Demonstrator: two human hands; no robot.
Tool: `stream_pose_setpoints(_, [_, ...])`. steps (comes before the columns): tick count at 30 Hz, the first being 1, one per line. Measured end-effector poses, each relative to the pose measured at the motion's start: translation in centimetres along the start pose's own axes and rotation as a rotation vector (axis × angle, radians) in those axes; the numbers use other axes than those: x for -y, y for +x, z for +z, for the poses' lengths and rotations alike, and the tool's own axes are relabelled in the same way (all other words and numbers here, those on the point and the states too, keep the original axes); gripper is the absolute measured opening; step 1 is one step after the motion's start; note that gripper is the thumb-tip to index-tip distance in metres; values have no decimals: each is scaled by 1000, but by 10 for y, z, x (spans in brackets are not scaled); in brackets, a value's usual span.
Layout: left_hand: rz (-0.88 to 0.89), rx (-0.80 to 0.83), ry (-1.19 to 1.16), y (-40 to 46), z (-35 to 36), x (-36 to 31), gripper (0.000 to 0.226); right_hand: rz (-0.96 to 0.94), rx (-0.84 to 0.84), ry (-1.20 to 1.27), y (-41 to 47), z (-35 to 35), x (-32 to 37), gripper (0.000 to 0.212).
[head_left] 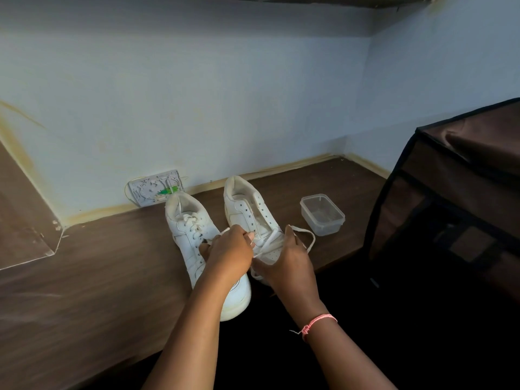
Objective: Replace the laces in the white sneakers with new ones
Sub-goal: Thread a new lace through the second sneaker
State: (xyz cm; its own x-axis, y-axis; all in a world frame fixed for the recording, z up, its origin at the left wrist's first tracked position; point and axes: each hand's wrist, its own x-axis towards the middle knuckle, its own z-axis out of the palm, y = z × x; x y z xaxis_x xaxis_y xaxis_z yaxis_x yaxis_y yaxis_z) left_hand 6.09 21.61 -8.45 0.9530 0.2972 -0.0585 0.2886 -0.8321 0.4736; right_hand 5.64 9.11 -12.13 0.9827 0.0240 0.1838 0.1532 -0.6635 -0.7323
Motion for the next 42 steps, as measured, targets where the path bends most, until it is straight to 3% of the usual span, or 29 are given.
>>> stream_pose_setpoints(12, [39, -17, 209, -5, -11, -1, 33, 30, -99, -7, 5, 2, -7, 100])
stream_pose_setpoints(18, [104, -73, -127, 2, 10, -5, 5, -22, -87, -80, 4, -2, -9, 114])
stream_pose_setpoints(21, [114, -78, -244, 5, 11, -6, 8, -32, -86, -118, 4, -3, -9, 121])
stream_pose_setpoints(26, [108, -251, 37, 3, 5, -16, 23, -17, -117, -143, 6, 1, -9, 122])
stream_pose_setpoints(42, [72, -302, 30, -2, -9, 2, 22, 49, -99, -187, 5, -1, -4, 110])
